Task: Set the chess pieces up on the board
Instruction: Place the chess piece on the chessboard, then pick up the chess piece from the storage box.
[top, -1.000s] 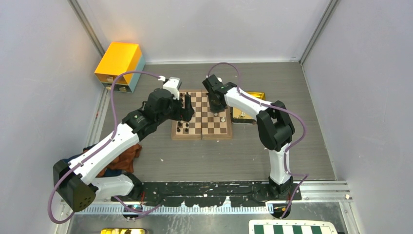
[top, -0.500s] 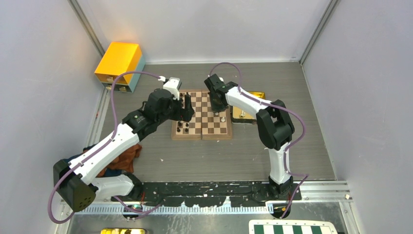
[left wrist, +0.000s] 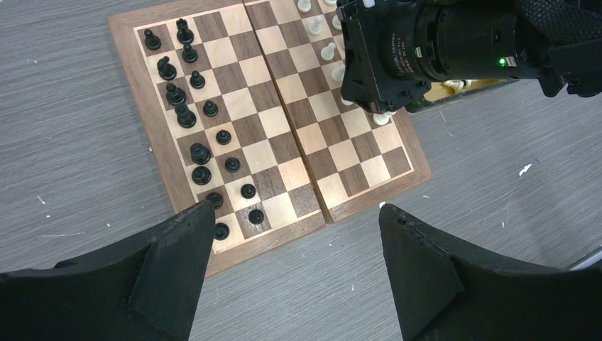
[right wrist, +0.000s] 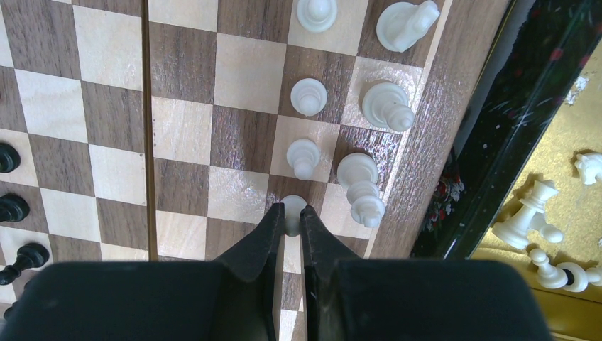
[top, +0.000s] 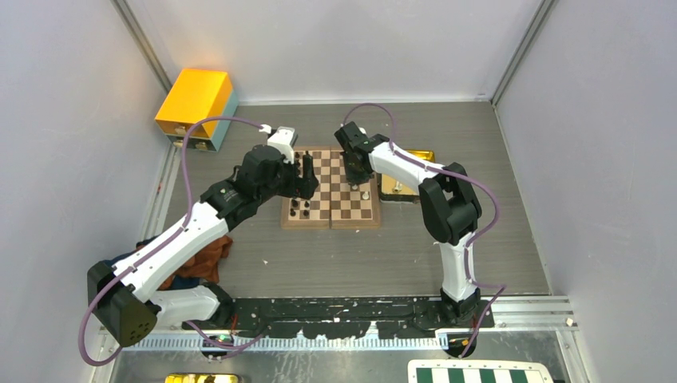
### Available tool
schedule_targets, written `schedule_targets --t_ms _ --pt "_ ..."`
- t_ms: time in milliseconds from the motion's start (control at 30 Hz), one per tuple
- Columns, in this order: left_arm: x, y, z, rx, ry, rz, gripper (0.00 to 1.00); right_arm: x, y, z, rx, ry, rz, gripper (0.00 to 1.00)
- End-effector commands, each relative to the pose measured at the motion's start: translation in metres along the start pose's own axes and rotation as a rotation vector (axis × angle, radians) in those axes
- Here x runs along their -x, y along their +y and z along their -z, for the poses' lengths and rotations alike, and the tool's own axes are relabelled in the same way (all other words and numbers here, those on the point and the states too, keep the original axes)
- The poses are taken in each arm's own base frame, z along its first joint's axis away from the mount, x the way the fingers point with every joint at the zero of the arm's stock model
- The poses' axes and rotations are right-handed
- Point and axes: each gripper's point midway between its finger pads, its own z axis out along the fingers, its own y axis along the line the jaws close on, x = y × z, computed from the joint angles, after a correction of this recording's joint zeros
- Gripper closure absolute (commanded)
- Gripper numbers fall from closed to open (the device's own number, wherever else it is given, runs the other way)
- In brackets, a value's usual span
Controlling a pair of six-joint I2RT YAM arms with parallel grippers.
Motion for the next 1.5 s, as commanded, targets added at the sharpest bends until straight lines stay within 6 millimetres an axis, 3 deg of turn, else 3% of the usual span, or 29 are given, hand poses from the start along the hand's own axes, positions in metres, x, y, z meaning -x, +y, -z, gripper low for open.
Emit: schedule_targets --t_ms 0,133,467,733,800,933,1033,1200,1467 --pt "0.011 0.000 -0.002 -0.003 -0.044 -0.003 0.14 0.010 0.004 0.001 0.018 -0.034 -0.016 0.88" --pt "0.011 0.000 -0.002 -0.004 -0.044 -0.003 0.14 0.014 0.006 0.007 0.027 -0.048 -0.013 0.74" --pt "0.015 -0.003 -0.003 -0.014 -0.051 0.004 0.14 0.029 0.005 0.031 0.038 -0.094 -0.004 0.71" --pt "0.019 -0.004 -0.005 -0.011 -0.058 0.010 0.14 0.047 -0.002 0.088 0.057 -0.186 0.003 0.71" --pt "0.021 -0.006 -0.008 -0.014 -0.057 0.013 0.14 0.053 -0.009 0.107 0.039 -0.226 -0.001 0.71" --pt "0.025 -0.011 -0.014 -0.026 -0.050 0.016 0.13 0.054 -0.035 0.125 -0.012 -0.258 -0.040 0.71" --pt "0.025 -0.012 -0.019 -0.027 -0.042 0.012 0.14 0.050 -0.062 0.124 -0.058 -0.257 -0.099 0.70" --pt "0.024 -0.014 -0.025 -0.035 -0.028 0.001 0.14 0.039 -0.101 0.105 -0.118 -0.219 -0.183 0.70" --pt "0.016 -0.011 -0.029 -0.033 -0.014 -0.008 0.14 0.013 -0.119 0.063 -0.137 -0.113 -0.227 0.69"
